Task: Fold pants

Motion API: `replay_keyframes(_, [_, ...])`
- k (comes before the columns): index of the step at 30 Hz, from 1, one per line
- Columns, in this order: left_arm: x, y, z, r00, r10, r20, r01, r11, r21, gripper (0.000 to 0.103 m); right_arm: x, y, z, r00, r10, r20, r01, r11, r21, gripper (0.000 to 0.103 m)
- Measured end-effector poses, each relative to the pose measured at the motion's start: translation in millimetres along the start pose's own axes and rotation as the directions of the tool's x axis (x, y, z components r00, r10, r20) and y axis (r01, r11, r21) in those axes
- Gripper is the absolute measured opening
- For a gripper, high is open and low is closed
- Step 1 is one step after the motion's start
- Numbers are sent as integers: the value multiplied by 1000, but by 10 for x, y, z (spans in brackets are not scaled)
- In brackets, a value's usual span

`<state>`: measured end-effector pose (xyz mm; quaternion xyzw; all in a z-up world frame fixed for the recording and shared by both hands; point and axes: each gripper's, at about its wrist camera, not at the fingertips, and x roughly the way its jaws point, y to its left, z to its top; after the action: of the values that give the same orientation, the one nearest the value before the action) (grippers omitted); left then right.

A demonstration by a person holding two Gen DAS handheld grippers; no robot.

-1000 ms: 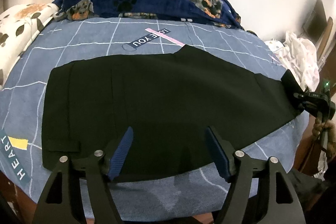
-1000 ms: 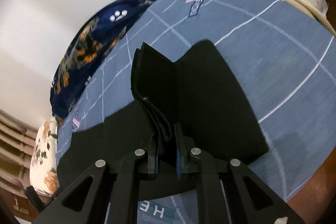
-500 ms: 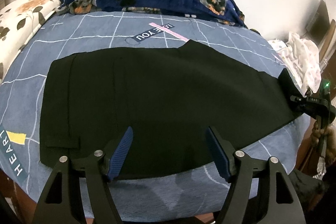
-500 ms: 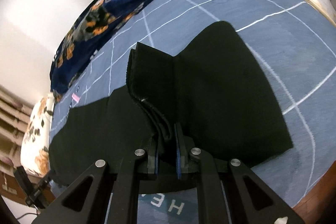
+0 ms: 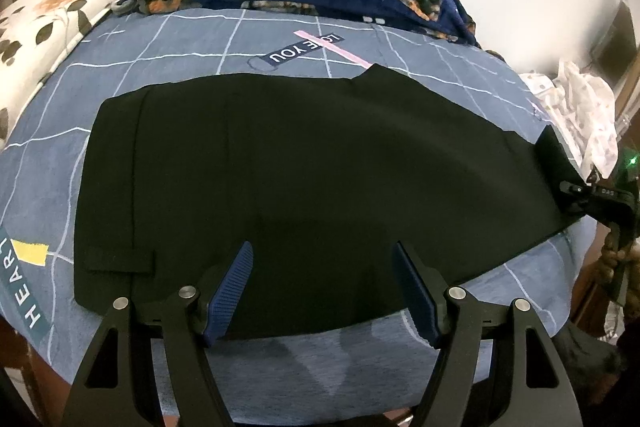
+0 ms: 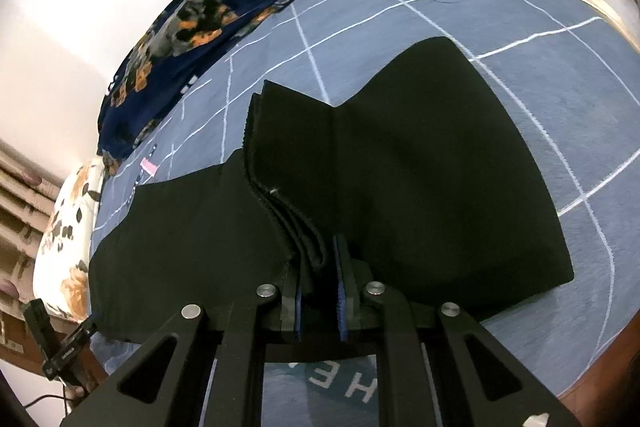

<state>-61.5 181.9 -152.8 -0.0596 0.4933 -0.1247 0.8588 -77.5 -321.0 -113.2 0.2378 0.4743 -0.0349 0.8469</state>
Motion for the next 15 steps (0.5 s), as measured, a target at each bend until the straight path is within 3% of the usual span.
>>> replay_keyframes(15, [63,39,-30,999,22,-37,-23,1000,-17,72,78,244,-88,999,9,-36,-12,997,-76,13])
